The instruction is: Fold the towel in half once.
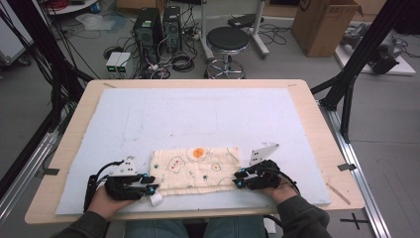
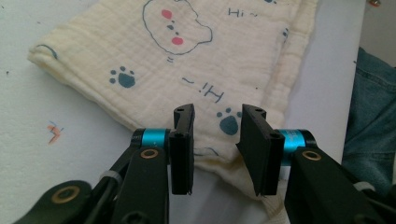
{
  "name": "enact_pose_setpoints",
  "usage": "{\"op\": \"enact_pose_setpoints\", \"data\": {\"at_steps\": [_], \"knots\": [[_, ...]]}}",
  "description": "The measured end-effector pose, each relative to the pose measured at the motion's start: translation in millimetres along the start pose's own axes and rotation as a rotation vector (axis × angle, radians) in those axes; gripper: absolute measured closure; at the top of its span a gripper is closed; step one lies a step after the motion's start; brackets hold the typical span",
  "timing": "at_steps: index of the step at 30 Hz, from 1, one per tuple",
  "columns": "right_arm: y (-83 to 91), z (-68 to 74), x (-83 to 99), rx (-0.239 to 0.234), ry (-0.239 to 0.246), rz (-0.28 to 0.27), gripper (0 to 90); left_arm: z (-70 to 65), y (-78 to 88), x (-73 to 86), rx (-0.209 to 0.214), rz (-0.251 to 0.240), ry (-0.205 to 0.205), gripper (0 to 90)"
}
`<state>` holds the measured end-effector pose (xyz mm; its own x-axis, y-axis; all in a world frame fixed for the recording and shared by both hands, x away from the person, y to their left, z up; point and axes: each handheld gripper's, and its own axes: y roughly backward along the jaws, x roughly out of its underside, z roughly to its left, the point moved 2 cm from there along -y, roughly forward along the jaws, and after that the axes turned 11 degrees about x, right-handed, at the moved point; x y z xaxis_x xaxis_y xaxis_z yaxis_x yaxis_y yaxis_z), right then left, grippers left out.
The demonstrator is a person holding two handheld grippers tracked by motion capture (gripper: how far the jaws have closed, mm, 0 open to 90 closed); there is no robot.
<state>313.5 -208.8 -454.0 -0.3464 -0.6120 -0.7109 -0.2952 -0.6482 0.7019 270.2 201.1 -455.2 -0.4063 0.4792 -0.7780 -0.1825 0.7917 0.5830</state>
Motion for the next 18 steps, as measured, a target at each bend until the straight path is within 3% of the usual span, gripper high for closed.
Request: {"op": "enact_pose_setpoints", "data": {"at_steps": [8,18], "knots": [[3.4,-0.4,-1.8,-0.02,-0.011,-0.012,83.2,1.7,3.3,-1.6,-0.029,-0.015,-0.001,86.5],[13.4,1.1,-6.2,-0.008,-0.019,-0.067,84.4,0.4,11.0,-4.1,-0.031,-0.072,-0.003,88.8]]}}
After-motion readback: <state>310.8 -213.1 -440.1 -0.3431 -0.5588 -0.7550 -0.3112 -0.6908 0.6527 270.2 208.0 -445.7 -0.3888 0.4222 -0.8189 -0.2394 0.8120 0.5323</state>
